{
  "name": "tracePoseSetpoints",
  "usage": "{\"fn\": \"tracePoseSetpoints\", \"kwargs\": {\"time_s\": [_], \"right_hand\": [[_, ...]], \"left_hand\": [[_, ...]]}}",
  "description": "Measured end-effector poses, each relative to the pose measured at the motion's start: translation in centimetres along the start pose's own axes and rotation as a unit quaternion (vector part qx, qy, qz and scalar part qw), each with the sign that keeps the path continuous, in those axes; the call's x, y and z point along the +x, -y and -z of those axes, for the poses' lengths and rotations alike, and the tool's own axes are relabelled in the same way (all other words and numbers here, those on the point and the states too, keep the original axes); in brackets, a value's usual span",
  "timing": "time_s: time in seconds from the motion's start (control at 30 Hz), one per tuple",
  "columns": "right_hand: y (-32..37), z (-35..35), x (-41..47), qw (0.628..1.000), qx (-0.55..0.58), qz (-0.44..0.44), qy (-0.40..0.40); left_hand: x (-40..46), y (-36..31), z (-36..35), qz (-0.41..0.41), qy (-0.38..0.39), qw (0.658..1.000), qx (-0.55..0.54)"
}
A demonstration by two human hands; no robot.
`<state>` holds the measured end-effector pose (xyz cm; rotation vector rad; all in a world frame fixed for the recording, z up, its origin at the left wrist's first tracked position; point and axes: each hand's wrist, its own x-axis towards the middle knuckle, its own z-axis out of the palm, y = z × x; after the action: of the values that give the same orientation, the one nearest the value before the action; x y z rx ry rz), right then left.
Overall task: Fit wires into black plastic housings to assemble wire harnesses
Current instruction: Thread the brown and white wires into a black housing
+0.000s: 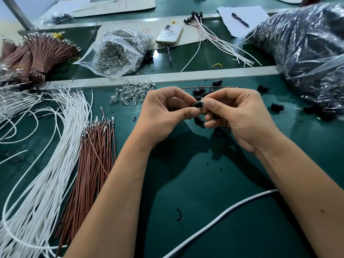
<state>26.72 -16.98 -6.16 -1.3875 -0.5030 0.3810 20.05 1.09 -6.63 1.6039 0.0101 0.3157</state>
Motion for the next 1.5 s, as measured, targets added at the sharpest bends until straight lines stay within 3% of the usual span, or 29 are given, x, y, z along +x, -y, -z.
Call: {"fn": "tracePoseSetpoints", "kwargs": {"time_s": [0.27,0.77,0.87,0.93,1.0,1.1,1.17,1.23,1.4,1.5], "right_hand": [[-0.1,-0.1,-0.2,0.996,-0.068,0.057,0.025],[-0.8,-0.9,-0.4,0.995,-0.058,0.081,-0.004],[-0.4,-1.2,-0.2,0.994,-0.052,0.089,-0.033],[0.0,-1.6,-0.1,0.993,-0.044,0.095,-0.054],[0.6,-1.9,0.4,0.991,-0.084,0.083,-0.059],[2.3,-2.4,1.7,0.971,-0.232,0.057,0.020],[3.7,-2.5,2.7,0.986,-0.157,0.015,0.059],[5.5,-1.7,4.1,0.996,-0.078,-0.018,0.045],[8.7,2.2,9.5,0.993,-0.087,-0.071,0.025],[9.0,3.6,14.3,0.988,-0.118,-0.102,-0.003]], "left_hand": [[-0.2,-0.1,0.1,-0.013,-0.010,0.999,-0.031],[-0.3,-0.3,0.2,-0.023,-0.009,0.998,-0.053],[-0.1,-0.9,-0.7,-0.021,-0.057,0.996,-0.060],[0.4,-2.2,-1.8,-0.003,-0.125,0.984,-0.126],[1.7,-4.1,-2.7,0.027,-0.169,0.946,-0.276],[5.0,-7.1,-3.2,0.070,-0.175,0.894,-0.406],[7.4,-8.9,-3.6,0.086,-0.162,0.895,-0.406],[9.9,-9.7,-3.6,0.103,-0.168,0.901,-0.387],[16.4,-9.2,-2.2,0.148,-0.229,0.918,-0.289],[19.9,-8.4,-2.0,0.146,-0.224,0.937,-0.224]]}}
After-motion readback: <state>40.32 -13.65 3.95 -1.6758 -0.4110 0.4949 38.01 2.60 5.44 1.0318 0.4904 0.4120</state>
